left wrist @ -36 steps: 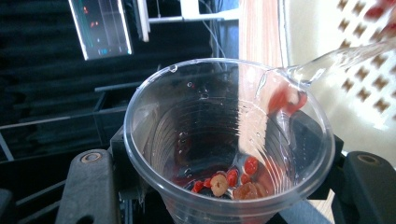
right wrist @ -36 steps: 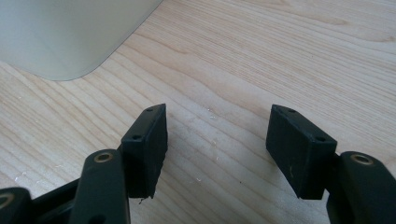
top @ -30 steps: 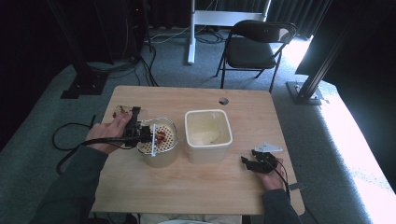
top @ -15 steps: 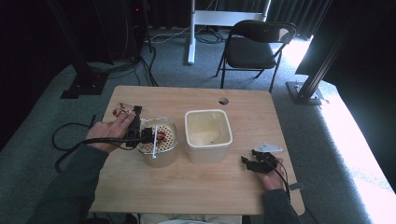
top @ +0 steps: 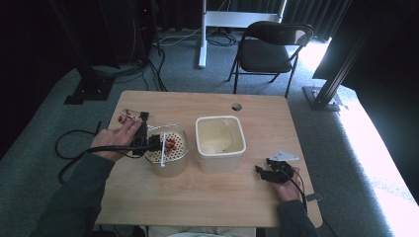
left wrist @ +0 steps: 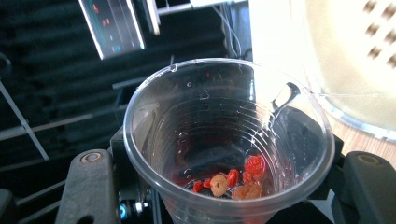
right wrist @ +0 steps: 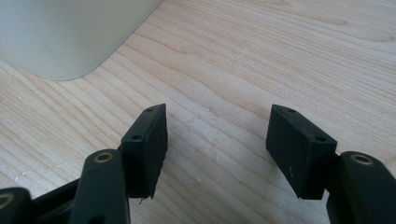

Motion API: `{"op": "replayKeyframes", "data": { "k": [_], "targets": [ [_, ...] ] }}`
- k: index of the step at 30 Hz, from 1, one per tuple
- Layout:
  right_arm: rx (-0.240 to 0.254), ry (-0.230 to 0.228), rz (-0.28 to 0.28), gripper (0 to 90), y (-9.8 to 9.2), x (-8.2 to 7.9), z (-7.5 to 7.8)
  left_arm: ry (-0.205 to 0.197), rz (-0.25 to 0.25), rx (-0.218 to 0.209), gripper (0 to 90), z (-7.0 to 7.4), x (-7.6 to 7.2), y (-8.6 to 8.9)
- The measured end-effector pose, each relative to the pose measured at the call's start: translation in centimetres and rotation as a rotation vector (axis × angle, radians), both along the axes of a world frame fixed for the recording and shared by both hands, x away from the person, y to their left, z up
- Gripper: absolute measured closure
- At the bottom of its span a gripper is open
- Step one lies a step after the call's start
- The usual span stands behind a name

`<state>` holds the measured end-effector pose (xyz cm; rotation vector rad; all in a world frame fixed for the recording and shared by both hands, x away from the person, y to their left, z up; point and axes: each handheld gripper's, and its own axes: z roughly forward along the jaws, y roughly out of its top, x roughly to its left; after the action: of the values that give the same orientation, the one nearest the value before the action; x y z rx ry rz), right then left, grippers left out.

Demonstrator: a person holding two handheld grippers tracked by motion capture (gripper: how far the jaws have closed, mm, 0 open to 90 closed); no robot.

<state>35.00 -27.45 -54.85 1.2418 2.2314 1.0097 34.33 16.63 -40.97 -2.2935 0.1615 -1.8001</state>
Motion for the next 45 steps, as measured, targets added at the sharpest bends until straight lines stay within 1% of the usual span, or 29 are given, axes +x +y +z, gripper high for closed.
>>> {"op": "replayKeyframes", "data": {
  "k": [1, 2, 4, 7, 8, 12, 13, 15, 16, 17, 18, 19, 22, 23, 24, 26, 27, 30, 32, 36, 38, 40, 41, 44, 45],
  "targets": [
    [0.000, 0.000, 0.000, 37.9, 0.0, 0.0, 0.0, 0.004, -0.012, -0.005, 35.1, 0.0, 0.0, 0.0],
    [0.000, 0.001, -0.001, 37.9, 0.0, 0.0, 0.0, 0.005, -0.008, -0.010, 35.2, 0.1, 0.1, 0.1],
    [-0.001, 0.000, 0.000, 37.9, 0.0, 0.0, 0.0, -0.005, 0.037, -0.007, 35.1, 0.3, 0.8, 0.9],
    [0.000, 0.001, 0.000, 37.9, 0.0, 0.0, 0.0, -0.010, 0.057, -0.019, 35.1, 0.5, 0.8, 1.5],
    [0.001, 0.001, 0.000, 37.9, 0.0, 0.0, 0.0, -0.012, 0.049, -0.011, 35.2, 0.5, 0.7, 1.4],
    [0.000, 0.001, 0.000, 37.9, 0.0, 0.0, 0.0, -0.006, 0.003, -0.005, 35.1, 0.1, 0.0, 0.4],
    [0.000, 0.000, 0.000, 38.0, 0.0, 0.0, 0.0, -0.008, 0.005, 0.001, 35.1, 0.0, 0.0, 0.4],
    [0.000, 0.000, 0.000, 37.9, 0.0, 0.0, 0.0, -0.009, 0.023, -0.004, 35.2, 0.1, 0.4, 0.9],
    [0.000, 0.000, 0.000, 37.9, 0.0, 0.0, 0.0, -0.008, 0.048, -0.007, 35.2, 0.2, 0.8, 1.4],
    [0.000, 0.000, 0.001, 37.9, 0.0, 0.0, 0.0, -0.010, 0.062, -0.014, 35.1, 0.2, 0.9, 1.7],
    [0.000, 0.000, 0.001, 37.9, 0.0, 0.0, 0.0, -0.012, 0.064, -0.014, 35.1, 0.3, 0.9, 1.8],
    [0.000, 0.000, 0.001, 37.9, 0.0, 0.0, 0.0, -0.012, 0.060, -0.014, 35.1, 0.3, 0.7, 1.7],
    [0.001, 0.001, 0.000, 37.9, 0.0, 0.0, 0.0, -0.006, 0.011, -0.015, 35.1, 0.1, -0.1, 0.7],
    [0.001, 0.000, 0.000, 37.9, 0.0, 0.0, 0.0, -0.003, 0.005, -0.019, 35.1, 0.0, 0.0, 0.6],
    [0.001, 0.000, 0.000, 38.0, 0.0, 0.0, 0.0, -0.007, 0.009, -0.010, 35.1, 0.0, 0.2, 0.6],
    [0.000, 0.000, 0.001, 37.9, 0.0, -0.1, 0.0, -0.008, 0.037, -0.020, 35.1, 0.0, 0.7, 1.0],
    [0.000, 0.000, 0.002, 37.9, 0.0, -0.1, 0.0, -0.012, 0.046, -0.019, 35.1, 0.1, 0.6, 1.2],
    [0.001, 0.000, 0.001, 37.9, 0.0, -0.1, 0.0, -0.015, 0.014, -0.035, 35.1, 0.2, -0.1, 1.0],
    [0.001, 0.000, 0.002, 37.9, 0.0, -0.1, 0.0, -0.023, 0.019, -0.010, 35.1, 0.0, -0.1, 1.0],
    [0.000, 0.000, 0.003, 37.9, 0.0, -0.1, 0.0, -0.020, 0.021, -0.013, 35.1, -0.1, -0.2, 1.1],
    [0.000, 0.000, 0.003, 37.9, 0.0, -0.1, 0.0, -0.015, 0.009, -0.039, 35.1, -0.1, -0.3, 1.0],
    [0.000, 0.000, 0.003, 37.9, 0.0, -0.1, 0.0, -0.004, 0.012, -0.062, 35.1, 0.1, -0.3, 1.0],
    [0.001, 0.000, 0.002, 37.9, 0.0, -0.1, 0.0, 0.002, 0.012, -0.080, 35.0, 0.3, -0.2, 1.0],
    [0.001, 0.001, 0.002, 37.9, 0.0, -0.1, 0.0, 0.028, 0.011, -0.154, 35.0, 1.0, -0.2, 1.0],
    [0.001, 0.001, 0.003, 37.9, 0.0, -0.1, 0.0, 0.042, 0.008, -0.193, 35.0, 1.2, -0.2, 1.0]
  ]
}}
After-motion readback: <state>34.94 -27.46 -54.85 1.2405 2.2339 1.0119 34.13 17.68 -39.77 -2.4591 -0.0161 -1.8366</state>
